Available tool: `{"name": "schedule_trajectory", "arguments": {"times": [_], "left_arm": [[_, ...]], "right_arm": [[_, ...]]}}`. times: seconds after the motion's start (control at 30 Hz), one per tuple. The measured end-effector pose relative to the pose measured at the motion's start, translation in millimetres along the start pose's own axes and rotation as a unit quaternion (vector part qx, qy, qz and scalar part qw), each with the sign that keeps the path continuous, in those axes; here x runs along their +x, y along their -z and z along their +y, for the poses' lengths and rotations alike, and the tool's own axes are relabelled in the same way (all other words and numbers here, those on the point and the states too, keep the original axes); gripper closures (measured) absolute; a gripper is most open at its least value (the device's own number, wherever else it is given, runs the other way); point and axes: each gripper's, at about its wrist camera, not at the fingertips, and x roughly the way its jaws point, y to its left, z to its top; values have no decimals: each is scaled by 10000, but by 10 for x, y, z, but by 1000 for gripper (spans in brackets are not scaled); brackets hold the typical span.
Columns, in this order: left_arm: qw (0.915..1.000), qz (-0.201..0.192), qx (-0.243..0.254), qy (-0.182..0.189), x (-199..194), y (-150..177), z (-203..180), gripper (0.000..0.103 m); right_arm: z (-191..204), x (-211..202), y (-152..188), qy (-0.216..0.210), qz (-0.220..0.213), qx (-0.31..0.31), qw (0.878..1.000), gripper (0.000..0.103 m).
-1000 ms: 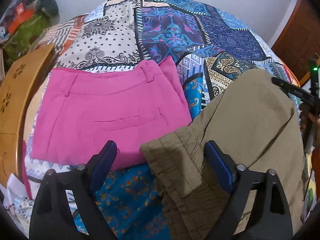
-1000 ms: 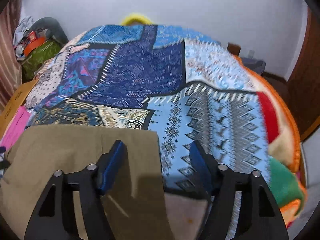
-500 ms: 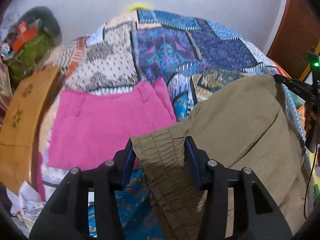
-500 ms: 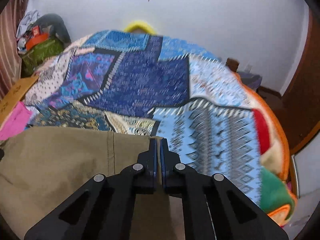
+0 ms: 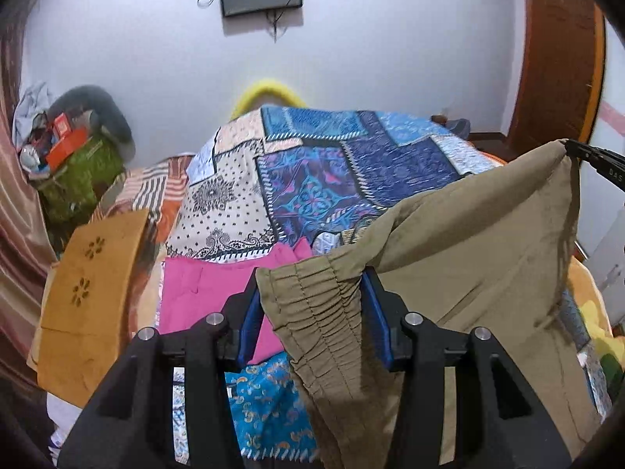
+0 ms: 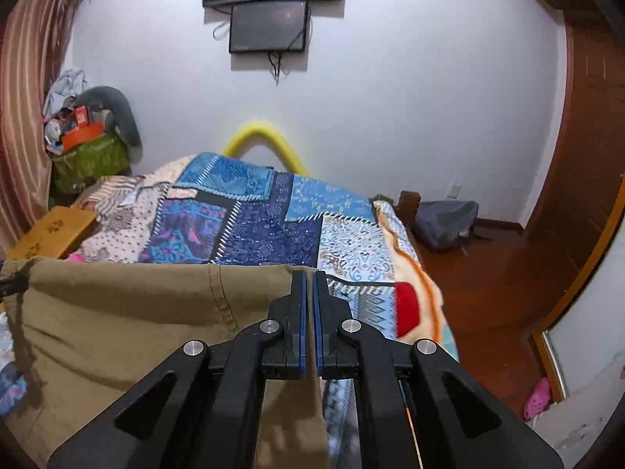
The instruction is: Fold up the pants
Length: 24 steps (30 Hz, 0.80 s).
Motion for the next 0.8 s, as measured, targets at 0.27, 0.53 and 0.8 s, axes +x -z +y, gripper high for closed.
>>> {"name": "schedule_trajectory", "arguments": {"times": [0.27,0.53,0.8], "left_arm": [[9994,-115,316,129,-560,355,-167,55],[9984,169,412,336,-897,973,-278,55],[9964,553,531,363,-993,1616,-462,55]], "right_arm": [[-59,-813,376,-272,-105,50,9996,101],[55,-1293,991,-478,178,89,9987,101],[173,-1456,1710,-594,761,189,9952,101]]}}
